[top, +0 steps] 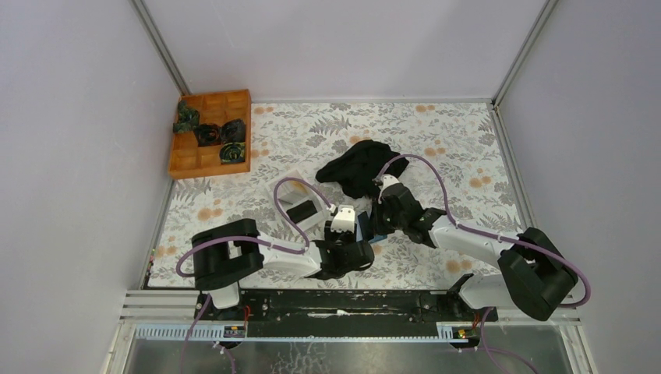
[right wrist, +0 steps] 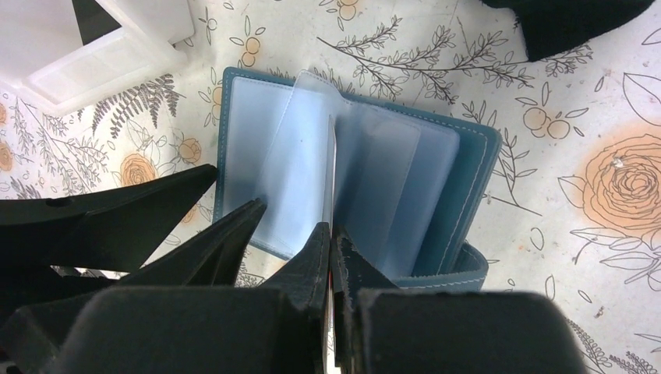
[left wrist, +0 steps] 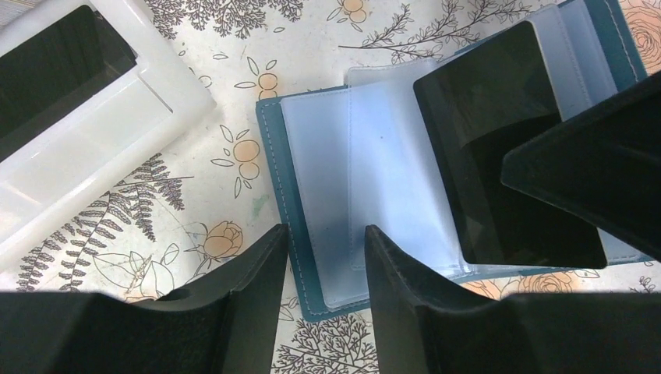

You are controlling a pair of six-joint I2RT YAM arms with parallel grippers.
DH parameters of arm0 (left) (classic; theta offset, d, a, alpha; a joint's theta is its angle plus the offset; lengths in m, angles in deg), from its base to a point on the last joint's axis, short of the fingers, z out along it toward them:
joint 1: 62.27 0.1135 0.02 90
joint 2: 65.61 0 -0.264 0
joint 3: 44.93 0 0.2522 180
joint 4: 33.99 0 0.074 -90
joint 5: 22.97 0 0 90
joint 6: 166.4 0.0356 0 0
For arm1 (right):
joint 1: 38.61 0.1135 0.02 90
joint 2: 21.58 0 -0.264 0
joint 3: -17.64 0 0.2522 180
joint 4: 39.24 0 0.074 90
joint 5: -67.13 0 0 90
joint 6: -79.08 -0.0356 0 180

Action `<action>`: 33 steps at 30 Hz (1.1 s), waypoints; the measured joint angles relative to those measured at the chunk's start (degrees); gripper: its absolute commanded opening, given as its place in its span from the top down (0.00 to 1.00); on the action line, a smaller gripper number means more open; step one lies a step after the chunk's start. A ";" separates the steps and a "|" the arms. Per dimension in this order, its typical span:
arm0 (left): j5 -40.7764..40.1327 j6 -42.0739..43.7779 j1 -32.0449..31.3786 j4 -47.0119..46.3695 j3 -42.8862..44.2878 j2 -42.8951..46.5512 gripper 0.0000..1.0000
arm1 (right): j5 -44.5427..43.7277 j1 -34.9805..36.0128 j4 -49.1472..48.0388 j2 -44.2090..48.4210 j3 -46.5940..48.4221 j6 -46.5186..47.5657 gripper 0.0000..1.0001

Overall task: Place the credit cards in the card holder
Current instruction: Open the card holder at the center of the board, then insert the credit card into the card holder.

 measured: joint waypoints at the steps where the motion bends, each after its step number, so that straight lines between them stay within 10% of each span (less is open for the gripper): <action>1: -0.02 -0.22 0.00 -0.15 -0.13 0.00 0.56 | -0.04 0.00 0.39 0.33 0.00 0.00 1.00; 33: -1.01 -4.83 -0.15 -4.96 -4.04 0.98 0.74 | -3.91 -0.07 -1.40 1.38 -0.94 -6.03 1.00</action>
